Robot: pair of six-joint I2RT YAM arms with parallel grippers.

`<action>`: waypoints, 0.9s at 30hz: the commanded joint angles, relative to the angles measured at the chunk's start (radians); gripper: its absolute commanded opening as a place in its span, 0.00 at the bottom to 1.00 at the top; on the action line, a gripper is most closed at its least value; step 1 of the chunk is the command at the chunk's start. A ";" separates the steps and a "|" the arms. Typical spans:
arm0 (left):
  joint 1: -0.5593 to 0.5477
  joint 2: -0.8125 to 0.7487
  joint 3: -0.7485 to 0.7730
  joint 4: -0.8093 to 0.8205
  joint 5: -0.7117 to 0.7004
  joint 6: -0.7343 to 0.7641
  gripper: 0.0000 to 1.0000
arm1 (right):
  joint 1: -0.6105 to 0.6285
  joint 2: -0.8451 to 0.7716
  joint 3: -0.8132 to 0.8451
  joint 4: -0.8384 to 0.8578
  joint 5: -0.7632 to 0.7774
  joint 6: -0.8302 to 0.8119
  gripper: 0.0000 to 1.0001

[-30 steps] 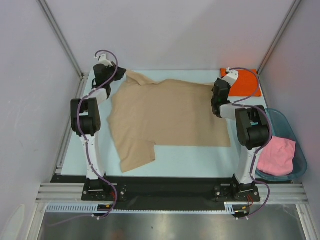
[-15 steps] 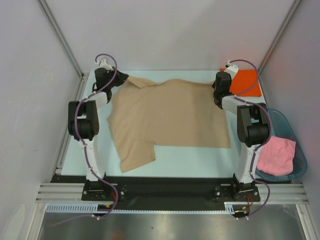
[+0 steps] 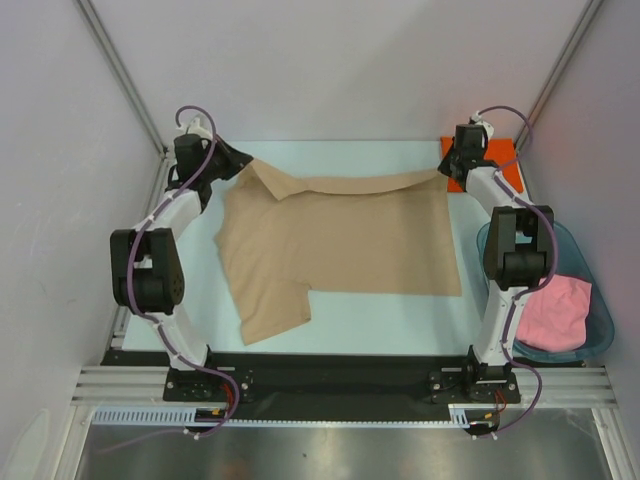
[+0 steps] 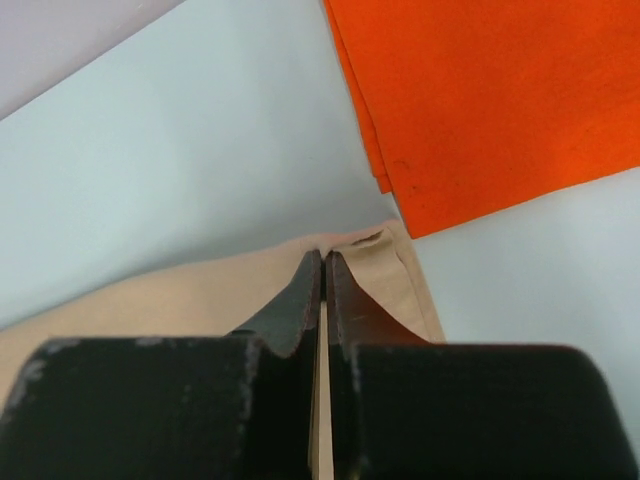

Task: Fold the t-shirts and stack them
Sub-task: Fold the tshirt

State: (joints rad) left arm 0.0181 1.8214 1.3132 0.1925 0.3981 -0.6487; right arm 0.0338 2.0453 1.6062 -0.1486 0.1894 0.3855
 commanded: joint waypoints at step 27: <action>0.077 -0.217 -0.081 -0.389 -0.015 0.107 0.00 | -0.054 -0.033 0.052 -0.293 -0.119 0.027 0.00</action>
State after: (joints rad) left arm 0.0879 1.6264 1.1988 -0.1604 0.3946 -0.5827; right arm 0.0059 2.0533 1.6367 -0.4141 0.0521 0.4107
